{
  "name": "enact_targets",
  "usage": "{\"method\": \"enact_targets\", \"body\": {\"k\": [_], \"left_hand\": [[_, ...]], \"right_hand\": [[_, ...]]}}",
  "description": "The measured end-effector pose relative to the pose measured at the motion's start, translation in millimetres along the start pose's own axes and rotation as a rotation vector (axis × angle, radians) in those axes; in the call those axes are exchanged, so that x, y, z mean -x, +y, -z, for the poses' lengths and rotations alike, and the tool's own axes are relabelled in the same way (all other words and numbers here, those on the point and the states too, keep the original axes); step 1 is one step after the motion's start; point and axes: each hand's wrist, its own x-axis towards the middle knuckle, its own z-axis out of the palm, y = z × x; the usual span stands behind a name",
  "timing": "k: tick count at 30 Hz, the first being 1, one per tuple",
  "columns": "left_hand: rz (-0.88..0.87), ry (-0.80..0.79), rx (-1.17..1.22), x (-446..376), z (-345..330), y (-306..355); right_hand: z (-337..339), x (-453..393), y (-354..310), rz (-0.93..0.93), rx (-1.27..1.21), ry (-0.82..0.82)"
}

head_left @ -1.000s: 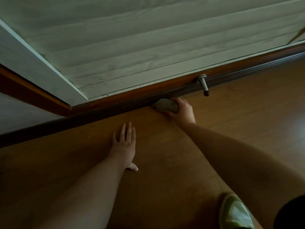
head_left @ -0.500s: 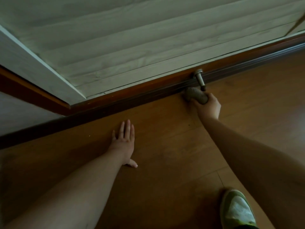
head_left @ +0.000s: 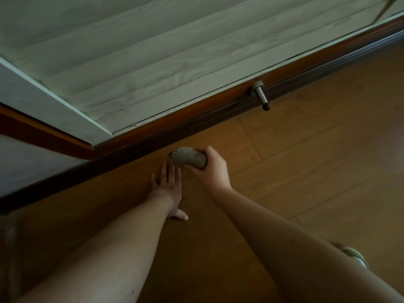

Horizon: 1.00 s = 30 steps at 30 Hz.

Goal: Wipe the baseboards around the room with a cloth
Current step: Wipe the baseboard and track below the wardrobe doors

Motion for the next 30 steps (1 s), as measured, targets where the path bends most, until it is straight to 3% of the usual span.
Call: {"method": "enact_targets", "body": {"k": [5, 9, 13, 19, 23, 30], "left_hand": [[-0.025, 0.031, 0.020, -0.7, -2.9, -1.5], [-0.053, 0.061, 0.066, 0.2, -6.5, -4.8], [-0.060, 0.056, 0.071, 1.1, -6.2, -5.1], [-0.069, 0.054, 0.096, -2.3, -10.0, -5.0], [-0.056, 0.047, 0.099, -3.7, -10.0, -4.3], [-0.049, 0.034, 0.087, -2.8, -8.7, -4.5]], "right_hand": [[-4.0, -23.1, -2.2, 0.017, -0.009, -0.014], [27.2, -52.9, 1.1, -0.114, -0.092, 0.146], [53.3, -67.2, 13.8, -0.166, -0.096, 0.173], [121.1, -92.6, 39.6, -0.363, -0.150, 0.439], [149.8, -106.8, 49.2, -0.310, -0.032, 0.404], [162.1, -101.1, 53.0, -0.519, -0.325, 0.666]]}}
